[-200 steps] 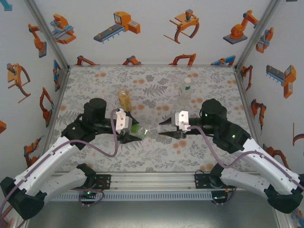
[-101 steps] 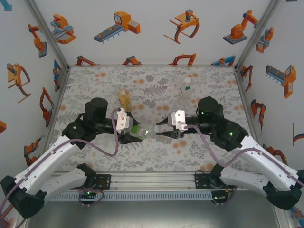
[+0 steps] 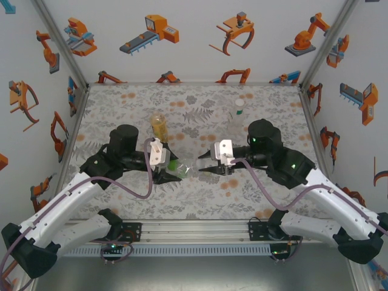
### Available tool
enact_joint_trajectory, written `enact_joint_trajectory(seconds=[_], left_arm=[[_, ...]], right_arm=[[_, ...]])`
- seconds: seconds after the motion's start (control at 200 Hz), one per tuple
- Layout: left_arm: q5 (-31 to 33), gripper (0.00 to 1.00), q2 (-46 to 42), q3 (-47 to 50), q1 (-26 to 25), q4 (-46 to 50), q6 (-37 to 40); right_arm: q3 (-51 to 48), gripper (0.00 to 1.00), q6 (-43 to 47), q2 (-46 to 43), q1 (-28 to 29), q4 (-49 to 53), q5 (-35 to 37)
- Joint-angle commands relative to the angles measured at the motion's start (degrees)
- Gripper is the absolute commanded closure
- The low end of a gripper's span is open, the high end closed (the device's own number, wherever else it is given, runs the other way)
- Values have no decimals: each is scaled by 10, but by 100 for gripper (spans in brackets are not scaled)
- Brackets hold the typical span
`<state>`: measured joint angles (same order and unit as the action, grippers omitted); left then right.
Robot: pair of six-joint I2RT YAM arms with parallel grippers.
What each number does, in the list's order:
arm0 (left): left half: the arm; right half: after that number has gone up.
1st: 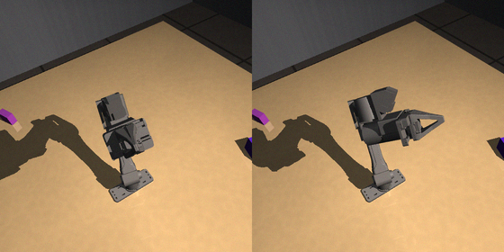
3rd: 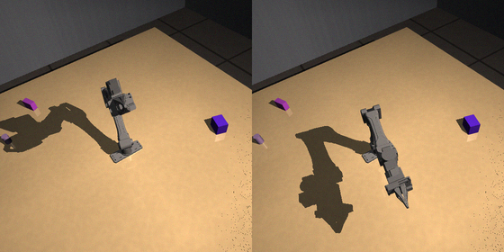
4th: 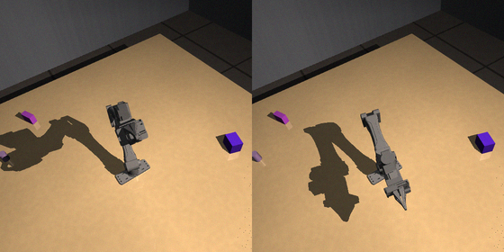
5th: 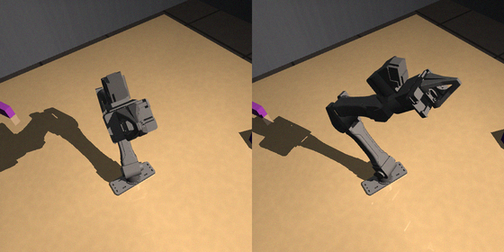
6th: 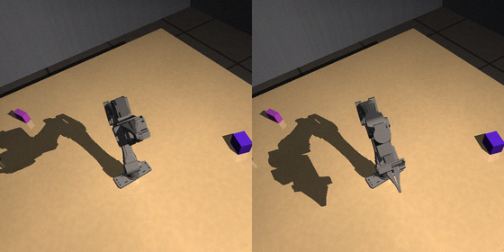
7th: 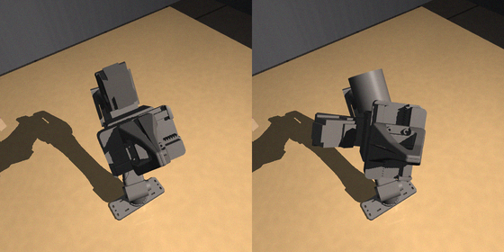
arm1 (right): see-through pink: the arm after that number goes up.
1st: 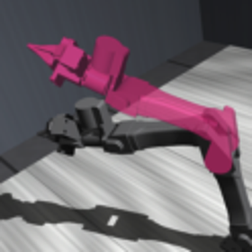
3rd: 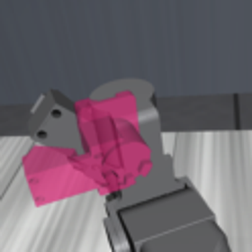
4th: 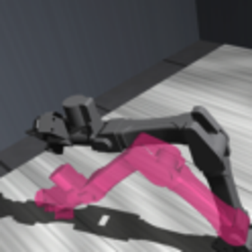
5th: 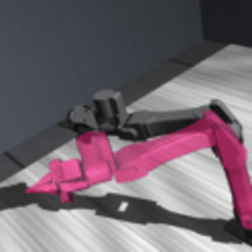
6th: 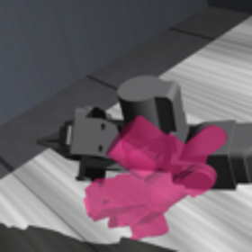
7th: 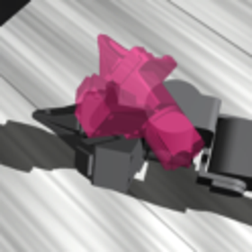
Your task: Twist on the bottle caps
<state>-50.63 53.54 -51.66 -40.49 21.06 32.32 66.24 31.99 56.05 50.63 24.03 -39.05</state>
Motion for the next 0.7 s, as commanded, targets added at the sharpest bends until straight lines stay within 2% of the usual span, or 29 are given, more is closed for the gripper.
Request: enact_joint_trajectory(seconds=[0.0, 0.691], left_arm=[[-22, 100, 1, -21, -3, 6, 14], [-20, 100, -9, -21, -2, 6, 17]], right_arm=[[22, 91, 25, 6, 5, 20, -9], [46, 94, 44, 32, 18, 70, -43]])
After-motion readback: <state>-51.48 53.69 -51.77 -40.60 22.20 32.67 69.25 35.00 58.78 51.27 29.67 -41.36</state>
